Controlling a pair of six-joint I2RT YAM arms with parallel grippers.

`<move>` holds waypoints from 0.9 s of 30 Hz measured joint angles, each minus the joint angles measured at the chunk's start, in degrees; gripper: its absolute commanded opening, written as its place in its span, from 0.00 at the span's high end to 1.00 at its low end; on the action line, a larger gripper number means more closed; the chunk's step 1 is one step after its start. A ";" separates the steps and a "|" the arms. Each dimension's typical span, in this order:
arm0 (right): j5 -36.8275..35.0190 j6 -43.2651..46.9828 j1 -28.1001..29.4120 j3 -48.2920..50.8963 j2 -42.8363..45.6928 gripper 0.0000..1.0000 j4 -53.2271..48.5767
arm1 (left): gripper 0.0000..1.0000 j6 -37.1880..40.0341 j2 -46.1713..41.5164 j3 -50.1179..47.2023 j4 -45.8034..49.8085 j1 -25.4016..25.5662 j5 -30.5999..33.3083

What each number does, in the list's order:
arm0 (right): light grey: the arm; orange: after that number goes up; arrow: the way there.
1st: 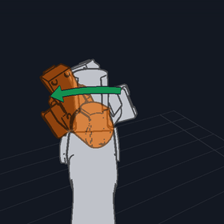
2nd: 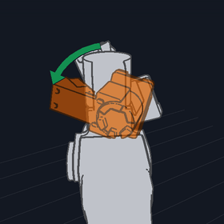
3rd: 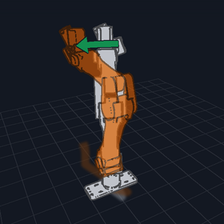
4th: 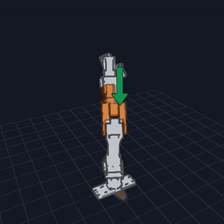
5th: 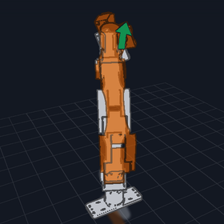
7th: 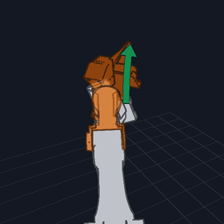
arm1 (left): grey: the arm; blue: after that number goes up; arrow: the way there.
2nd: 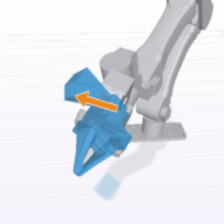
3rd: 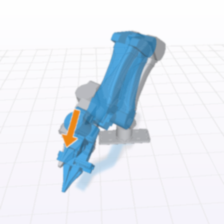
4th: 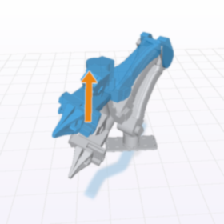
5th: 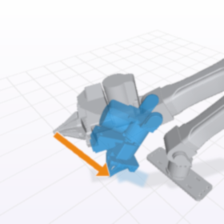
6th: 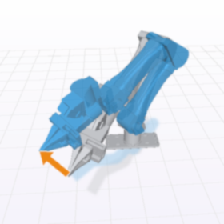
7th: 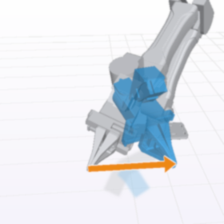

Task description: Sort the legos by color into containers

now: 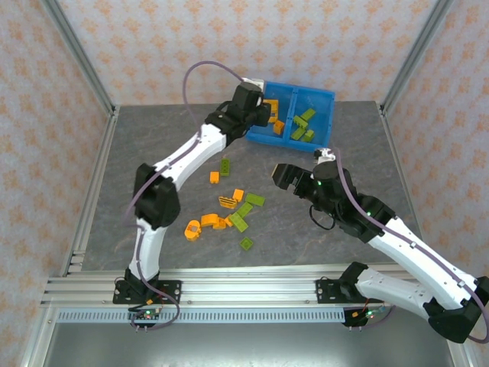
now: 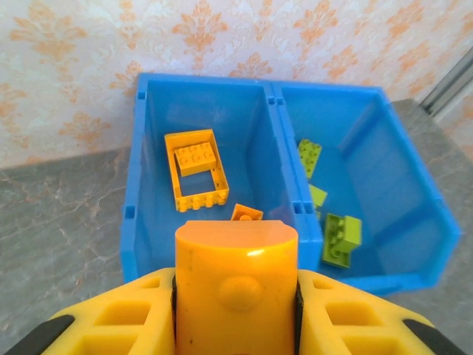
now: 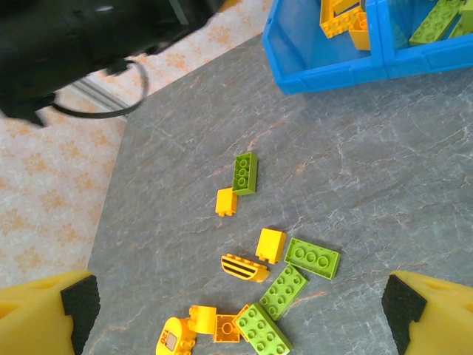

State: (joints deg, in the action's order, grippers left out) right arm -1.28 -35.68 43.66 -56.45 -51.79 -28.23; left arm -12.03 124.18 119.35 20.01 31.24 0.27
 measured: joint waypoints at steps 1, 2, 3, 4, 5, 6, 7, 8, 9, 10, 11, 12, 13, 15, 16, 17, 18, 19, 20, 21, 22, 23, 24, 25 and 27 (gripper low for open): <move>-0.33 0.20 0.00 0.00 0.00 0.01 0.00 | 0.67 0.66 2.78 2.69 0.07 0.00 0.37; -0.70 0.42 0.00 0.00 0.00 0.01 -0.02 | 0.67 1.36 5.84 5.73 0.28 0.00 0.79; -0.96 0.68 0.00 0.00 0.00 0.01 -0.04 | 0.67 1.73 8.20 8.09 0.35 0.00 0.96; -1.33 1.05 0.00 0.00 0.00 0.01 -0.13 | 0.66 2.10 11.06 11.21 0.63 0.00 1.38; -1.62 1.29 0.00 0.00 0.00 0.01 -0.31 | 0.65 2.40 13.75 14.08 0.92 0.00 1.55; -1.88 1.46 0.00 0.00 0.00 0.01 -0.50 | 0.64 2.67 15.76 16.24 1.38 0.00 1.64; -2.03 1.66 0.00 0.00 0.00 0.01 -0.70 | 0.63 2.78 18.01 18.69 1.86 0.00 1.68; -2.16 1.84 0.00 0.00 0.00 0.01 -0.92 | 0.62 2.95 20.02 20.85 2.27 0.00 1.68; -2.23 1.86 0.00 0.00 0.00 0.01 -1.05 | 0.61 2.97 21.49 22.34 2.73 0.00 1.70; -2.23 1.88 0.00 0.00 0.00 0.01 -1.16 | 0.60 2.95 22.99 23.74 3.13 0.00 1.70; -2.23 1.86 0.00 0.00 0.00 0.01 -1.31 | 0.58 2.93 24.20 24.61 3.39 0.00 1.70; -2.23 1.86 0.00 0.00 0.02 0.01 -1.38 | 0.56 2.95 24.92 25.05 3.67 0.00 1.70; -2.23 1.86 0.00 0.00 0.02 0.01 -1.38 | 0.54 2.91 25.57 25.29 3.82 0.00 1.70; -2.23 1.86 0.00 0.00 0.26 0.01 -1.60 | 0.50 2.80 26.27 25.38 4.09 0.00 1.66; -2.23 1.86 0.00 0.00 0.50 0.01 -1.77 | 0.49 2.62 26.36 25.38 4.46 0.00 1.64; -2.27 1.86 0.00 0.00 0.70 0.01 -1.92 | 0.47 2.54 26.36 25.38 4.76 0.00 1.62; -2.29 1.86 0.00 0.00 0.94 0.01 -2.03 | 0.45 2.51 26.36 25.59 5.07 0.00 1.55; -2.38 1.86 0.00 0.00 1.18 0.01 -2.19 | 0.43 2.49 26.36 25.97 5.16 0.00 1.49; -2.40 1.86 0.00 0.00 1.36 0.01 -2.32 | 0.41 2.47 26.29 26.18 5.18 0.00 1.42; -2.40 1.86 0.00 0.00 1.53 0.01 -2.40 | 0.38 2.34 26.08 26.23 5.25 0.00 1.20; -2.40 1.84 0.00 0.00 1.62 0.01 -2.43 | 0.37 2.12 25.66 26.23 5.73 0.00 0.90; -2.40 1.84 0.00 0.00 1.66 0.01 -2.43 | 0.37 2.01 25.24 26.23 6.45 0.00 0.55; -2.40 1.84 0.00 0.00 1.68 0.01 -2.45 | 0.36 1.88 24.50 26.23 7.45 0.00 0.15; -2.38 1.84 0.00 0.00 1.68 0.01 -2.45 | 0.36 1.86 23.28 25.92 8.52 0.00 0.00; -2.38 1.79 0.00 0.00 1.70 0.01 -2.60 | 0.36 1.84 18.60 21.73 9.66 0.00 -0.22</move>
State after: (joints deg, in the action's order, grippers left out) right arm -3.66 -33.89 43.66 -56.45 -50.09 -30.83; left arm -10.20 142.78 141.08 29.67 31.24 0.05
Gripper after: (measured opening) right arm 0.994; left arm 0.642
